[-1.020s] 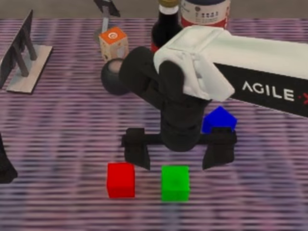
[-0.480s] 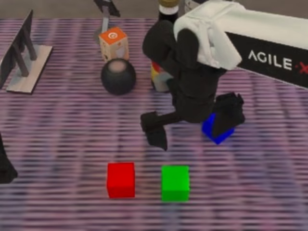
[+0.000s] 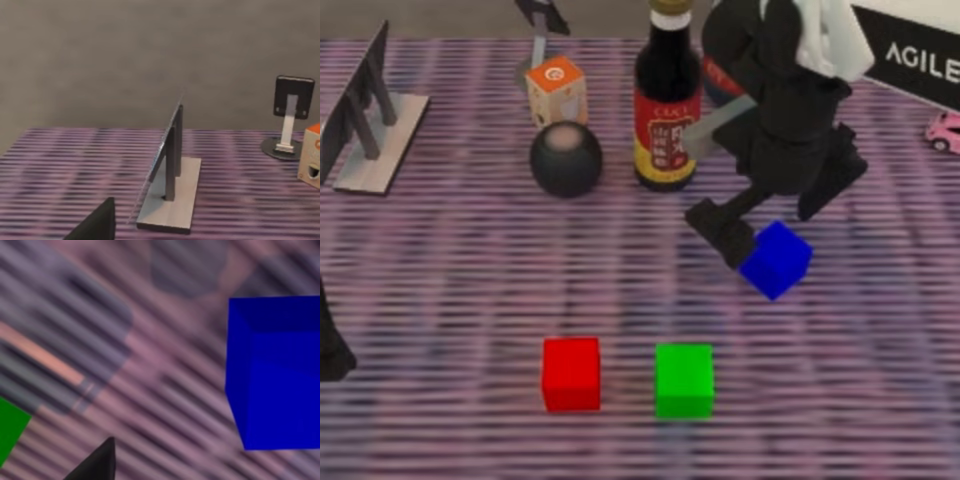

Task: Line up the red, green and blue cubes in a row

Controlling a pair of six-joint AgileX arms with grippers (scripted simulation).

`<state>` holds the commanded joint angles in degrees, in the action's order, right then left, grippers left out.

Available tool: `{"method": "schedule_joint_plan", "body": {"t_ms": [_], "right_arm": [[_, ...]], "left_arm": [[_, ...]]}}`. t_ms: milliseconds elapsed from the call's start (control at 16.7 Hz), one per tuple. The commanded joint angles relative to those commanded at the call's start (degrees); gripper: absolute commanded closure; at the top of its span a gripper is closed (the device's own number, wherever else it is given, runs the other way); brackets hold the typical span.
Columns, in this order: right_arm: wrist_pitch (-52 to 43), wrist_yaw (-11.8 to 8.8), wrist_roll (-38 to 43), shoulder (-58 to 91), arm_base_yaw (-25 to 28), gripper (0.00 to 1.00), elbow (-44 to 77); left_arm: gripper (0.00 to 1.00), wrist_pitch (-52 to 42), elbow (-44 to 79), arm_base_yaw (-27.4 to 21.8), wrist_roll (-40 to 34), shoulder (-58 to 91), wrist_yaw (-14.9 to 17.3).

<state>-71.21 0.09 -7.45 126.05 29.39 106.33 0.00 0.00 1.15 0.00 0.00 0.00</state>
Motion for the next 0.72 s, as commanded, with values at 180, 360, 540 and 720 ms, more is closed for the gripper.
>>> {"method": "schedule_joint_plan", "body": {"t_ms": [180, 360, 540, 720], "right_arm": [[0.1, 0.1, -4.6, 0.4, -2.1, 0.0, 1.2], [0.1, 0.1, -4.9, 0.4, -2.2, 0.0, 1.3], [0.3, 0.1, -4.8, 0.2, -2.0, 0.0, 0.9], [4.3, 0.1, -4.7, 1.4, -2.1, 0.0, -2.1]], "left_arm": [[0.0, 0.0, 0.0, 0.0, 0.0, 0.0, 0.0], [0.0, 0.0, 0.0, 0.0, 0.0, 0.0, 0.0], [0.0, 0.0, 0.0, 0.0, 0.0, 0.0, 0.0], [0.0, 0.0, 0.0, 0.0, 0.0, 0.0, 0.0]]}}
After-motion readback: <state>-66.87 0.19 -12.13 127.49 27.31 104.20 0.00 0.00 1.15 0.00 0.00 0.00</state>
